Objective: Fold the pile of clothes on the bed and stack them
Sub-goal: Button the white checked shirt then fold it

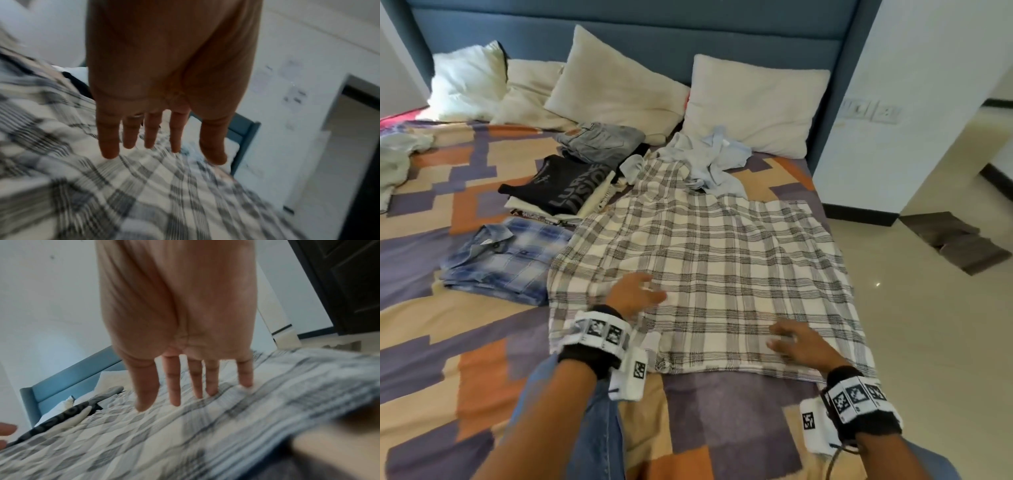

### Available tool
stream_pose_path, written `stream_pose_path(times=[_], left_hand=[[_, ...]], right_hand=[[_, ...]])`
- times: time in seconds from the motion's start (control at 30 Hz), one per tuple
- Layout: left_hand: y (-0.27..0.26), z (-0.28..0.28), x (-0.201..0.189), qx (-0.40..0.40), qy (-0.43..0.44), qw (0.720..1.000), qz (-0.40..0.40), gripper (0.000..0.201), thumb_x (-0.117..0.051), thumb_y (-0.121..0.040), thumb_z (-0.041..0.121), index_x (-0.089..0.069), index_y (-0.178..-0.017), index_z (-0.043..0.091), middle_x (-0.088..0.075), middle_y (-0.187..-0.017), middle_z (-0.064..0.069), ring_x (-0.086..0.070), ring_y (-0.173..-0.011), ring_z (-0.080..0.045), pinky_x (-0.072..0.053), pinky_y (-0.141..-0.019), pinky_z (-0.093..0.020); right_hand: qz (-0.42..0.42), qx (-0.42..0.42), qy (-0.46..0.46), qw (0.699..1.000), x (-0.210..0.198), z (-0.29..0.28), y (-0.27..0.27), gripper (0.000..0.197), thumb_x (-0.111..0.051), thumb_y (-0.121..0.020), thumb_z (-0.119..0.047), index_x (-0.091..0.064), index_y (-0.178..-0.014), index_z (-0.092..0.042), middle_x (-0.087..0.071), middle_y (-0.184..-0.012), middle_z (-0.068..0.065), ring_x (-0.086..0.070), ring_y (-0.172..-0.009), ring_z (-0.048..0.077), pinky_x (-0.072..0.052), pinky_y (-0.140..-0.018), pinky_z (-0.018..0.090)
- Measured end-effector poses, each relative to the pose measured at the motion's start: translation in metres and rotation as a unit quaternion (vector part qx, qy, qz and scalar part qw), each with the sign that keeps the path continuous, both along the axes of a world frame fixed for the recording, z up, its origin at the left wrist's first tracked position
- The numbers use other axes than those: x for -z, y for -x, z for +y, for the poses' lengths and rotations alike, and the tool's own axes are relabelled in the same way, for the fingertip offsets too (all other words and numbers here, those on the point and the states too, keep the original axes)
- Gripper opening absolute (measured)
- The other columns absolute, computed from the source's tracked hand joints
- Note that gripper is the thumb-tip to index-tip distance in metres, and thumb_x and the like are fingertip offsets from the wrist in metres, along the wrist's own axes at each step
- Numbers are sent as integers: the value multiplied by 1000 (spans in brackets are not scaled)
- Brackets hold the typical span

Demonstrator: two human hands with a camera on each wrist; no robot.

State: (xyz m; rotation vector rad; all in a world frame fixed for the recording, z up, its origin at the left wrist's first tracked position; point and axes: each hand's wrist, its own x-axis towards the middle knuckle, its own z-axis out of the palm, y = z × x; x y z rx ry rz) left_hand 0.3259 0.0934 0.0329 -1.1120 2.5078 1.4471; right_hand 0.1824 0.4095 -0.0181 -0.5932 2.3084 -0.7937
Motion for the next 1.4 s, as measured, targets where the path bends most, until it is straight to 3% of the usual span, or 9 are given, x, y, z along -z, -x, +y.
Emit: stream_pose_path(times=[0.1, 0.2, 0.33, 0.57, 0.7, 0.9, 1.17, 1.3, 1.4], left_hand=[[29, 37, 25, 148, 26, 987, -62, 70, -68, -88, 37, -37, -148, 17, -29, -157, -3, -31, -142, -25, -30, -114, -37], [55, 49, 36, 222, 71, 960, -156, 51, -63, -91, 42, -59, -131, 11, -52, -142, -8, -51, -127, -26, -42, -105, -35], [112, 26, 37, 152, 95, 977, -112, 35, -70, -88, 33, -68, -110, 6, -69, -110, -15, -66, -94, -30, -55, -84, -37], [225, -31, 41, 144, 201, 969, -5, 56, -69, -88, 33, -48, -138, 18, -44, -145, -9, -43, -131, -30, -36, -109, -45], [265, -53, 64, 194, 198, 955, -106, 80, -59, -89, 53, -18, -153, 30, -13, -162, -5, -20, -146, -33, -22, -117, -52], [277, -59, 98, 213, 227, 931, -188, 86, -50, -88, 65, 4, -152, 45, 13, -161, 10, -1, -148, -33, -12, -115, -59], [275, -64, 96, 245, 198, 928, -197, 84, -40, -88, 72, 13, -149, 47, 21, -159, 12, 7, -149, -32, -5, -115, -58], [272, -65, 93, 255, 174, 931, -193, 84, -41, -88, 71, 12, -149, 48, 22, -159, 12, 10, -149, -30, -2, -117, -56], [262, -67, 75, 279, 107, 936, -187, 81, -41, -89, 68, 3, -152, 44, 23, -159, 5, 15, -148, -27, 1, -119, -55]], right_hand=[[30, 105, 2, 994, -6, 17, 23, 23, -71, -90, -25, -68, -109, -14, -62, -126, 8, -57, -118, 26, -46, -99, 39], [64, 135, 15, 989, -18, 24, 53, 10, -69, -90, -19, -68, -80, -17, -69, -107, 9, -62, -107, 27, -47, -93, 37], [114, 159, 44, 980, -32, 14, 113, 11, -68, -91, -16, -73, -94, -6, -71, -102, 9, -64, -100, 24, -48, -95, 37], [235, 216, 61, 946, -23, -43, 259, 18, -62, -93, -13, -70, -106, -3, -71, -106, 15, -65, -99, 31, -49, -91, 34], [244, 223, -3, 944, -12, -82, 340, 26, -61, -92, -18, -67, -108, 2, -68, -111, 22, -62, -103, 38, -50, -90, 39], [203, 173, -97, 959, 11, -125, 412, 67, -64, -94, -31, -35, -146, -1, -46, -145, 21, -47, -130, 39, -43, -102, 42], [250, 374, -44, 892, -4, -122, 438, 27, -58, -91, -2, -56, -114, 11, -55, -124, 33, -55, -115, 47, -48, -92, 47], [229, 291, -22, 929, -5, -113, 422, 18, -60, -91, -7, -61, -103, 6, -62, -104, 26, -59, -101, 43, -48, -83, 41], [202, 219, -1, 955, -9, -97, 376, 41, -65, -93, -19, -53, -127, 0, -59, -125, 20, -58, -112, 38, -48, -93, 42]])
